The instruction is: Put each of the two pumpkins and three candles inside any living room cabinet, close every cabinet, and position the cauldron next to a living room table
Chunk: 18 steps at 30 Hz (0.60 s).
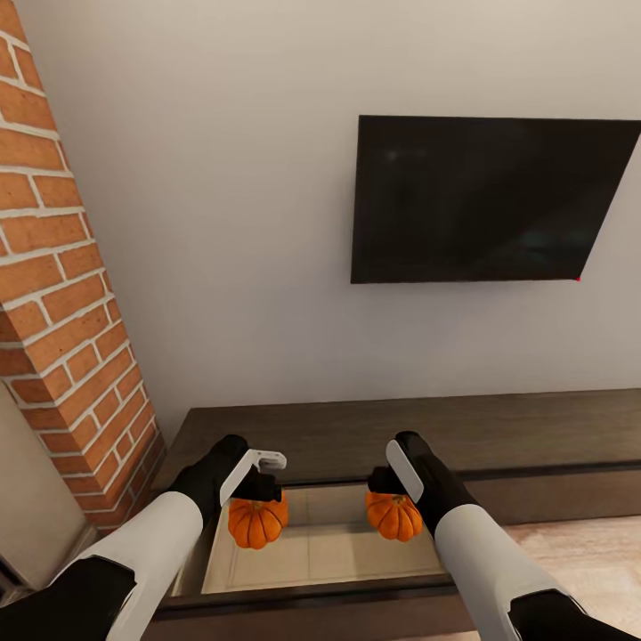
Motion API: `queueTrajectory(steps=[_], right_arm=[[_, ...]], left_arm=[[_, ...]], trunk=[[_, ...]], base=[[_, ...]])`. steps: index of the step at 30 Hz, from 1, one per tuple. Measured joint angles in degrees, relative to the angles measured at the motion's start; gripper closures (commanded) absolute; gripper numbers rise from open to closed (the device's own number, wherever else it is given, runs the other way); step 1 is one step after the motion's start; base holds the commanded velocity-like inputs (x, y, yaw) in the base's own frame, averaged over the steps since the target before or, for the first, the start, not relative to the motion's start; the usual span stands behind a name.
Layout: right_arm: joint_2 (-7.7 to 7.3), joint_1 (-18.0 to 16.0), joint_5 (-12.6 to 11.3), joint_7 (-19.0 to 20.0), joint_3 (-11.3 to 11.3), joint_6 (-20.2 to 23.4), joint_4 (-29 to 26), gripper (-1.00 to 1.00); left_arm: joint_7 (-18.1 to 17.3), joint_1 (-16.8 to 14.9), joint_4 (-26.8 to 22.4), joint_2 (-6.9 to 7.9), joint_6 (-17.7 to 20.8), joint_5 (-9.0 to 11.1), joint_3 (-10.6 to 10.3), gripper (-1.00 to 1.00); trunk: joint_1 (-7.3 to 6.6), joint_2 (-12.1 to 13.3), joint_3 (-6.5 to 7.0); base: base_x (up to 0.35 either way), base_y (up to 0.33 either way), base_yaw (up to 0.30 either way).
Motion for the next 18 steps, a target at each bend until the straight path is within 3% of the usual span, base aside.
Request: queueTrajectory(steps=[10,18], right_arm=[[-0.03,0.0,-0.05,0.03,0.01,0.0,-0.02,1.0],[-0.03,0.01,-0.06,0.0,0.01,0.01,-0.16,1.0]], left_arm=[[0.0,0.0,0.07,0.0,-0.02,0.0,0.01,1.0],[0.0,0.0,0.13,0.0,-0.02,0.01,0.0,1.0]], trunk=[[0.0,0.0,0.0],[1.75,-3.19,-1.44]], base=[[0.0,0.0,0.0],[0.0,0.0,0.0]])
